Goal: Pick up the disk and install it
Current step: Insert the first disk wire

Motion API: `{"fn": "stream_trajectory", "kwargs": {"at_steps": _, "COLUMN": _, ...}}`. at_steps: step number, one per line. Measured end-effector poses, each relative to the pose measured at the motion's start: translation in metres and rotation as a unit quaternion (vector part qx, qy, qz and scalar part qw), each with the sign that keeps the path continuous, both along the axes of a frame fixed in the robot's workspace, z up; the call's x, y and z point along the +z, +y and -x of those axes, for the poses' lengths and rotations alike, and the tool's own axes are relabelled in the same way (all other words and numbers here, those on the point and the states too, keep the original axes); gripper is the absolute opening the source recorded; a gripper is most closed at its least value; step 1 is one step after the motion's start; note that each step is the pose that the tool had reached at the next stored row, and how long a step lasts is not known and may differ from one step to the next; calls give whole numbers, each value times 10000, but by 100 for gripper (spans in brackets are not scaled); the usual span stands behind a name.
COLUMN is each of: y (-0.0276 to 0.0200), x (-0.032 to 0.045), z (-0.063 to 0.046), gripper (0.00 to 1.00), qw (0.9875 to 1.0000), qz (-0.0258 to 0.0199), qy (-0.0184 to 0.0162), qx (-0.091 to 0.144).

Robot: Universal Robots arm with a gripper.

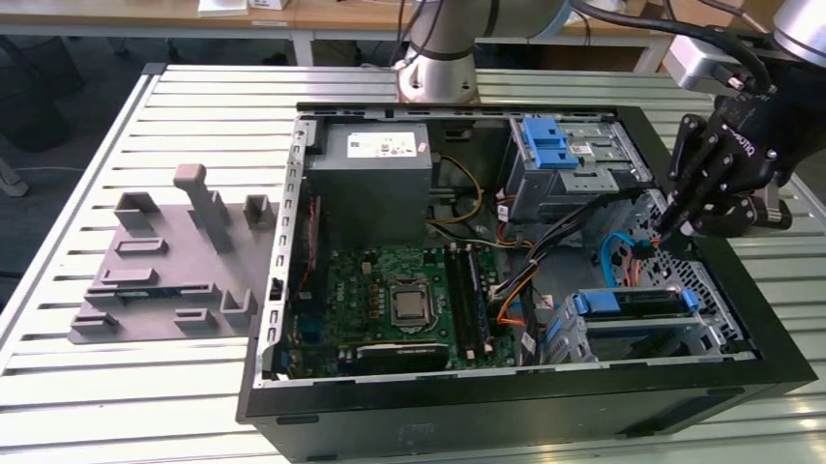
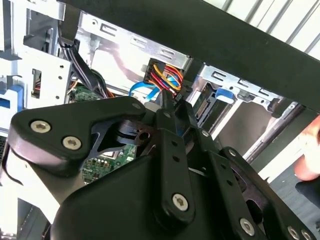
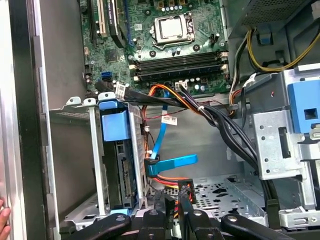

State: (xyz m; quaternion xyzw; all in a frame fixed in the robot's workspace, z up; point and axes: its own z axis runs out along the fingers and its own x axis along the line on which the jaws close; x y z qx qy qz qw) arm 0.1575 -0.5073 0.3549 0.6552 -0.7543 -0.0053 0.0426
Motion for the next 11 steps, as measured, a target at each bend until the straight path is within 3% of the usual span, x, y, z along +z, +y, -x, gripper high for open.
{"fn": "stream_trajectory", "kwargs": {"at_steps": 2, "y": 2, "x": -10, "z": -1, "gripper": 25, "qw": 10000, "qz": 27, "qy": 0, "qx": -4}}
{"fn": "stream_trajectory", "kwargs": {"at_steps": 5, "y": 3, "x": -18, "z": -2, "gripper": 24, "qw": 9999, "qz": 131, "qy": 0, "qx": -8}}
{"fn": "stream_trajectory", "kwargs": {"at_steps": 6, "y": 3, "x": -19, "z": -2, "gripper": 17, "qw": 9999, "qz": 154, "qy": 0, "qx": -8}}
{"fn": "stream_trajectory", "kwargs": {"at_steps": 11, "y": 3, "x": -13, "z": 35, "gripper": 16, "qw": 9998, "qz": 211, "qy": -9, "qx": 4}}
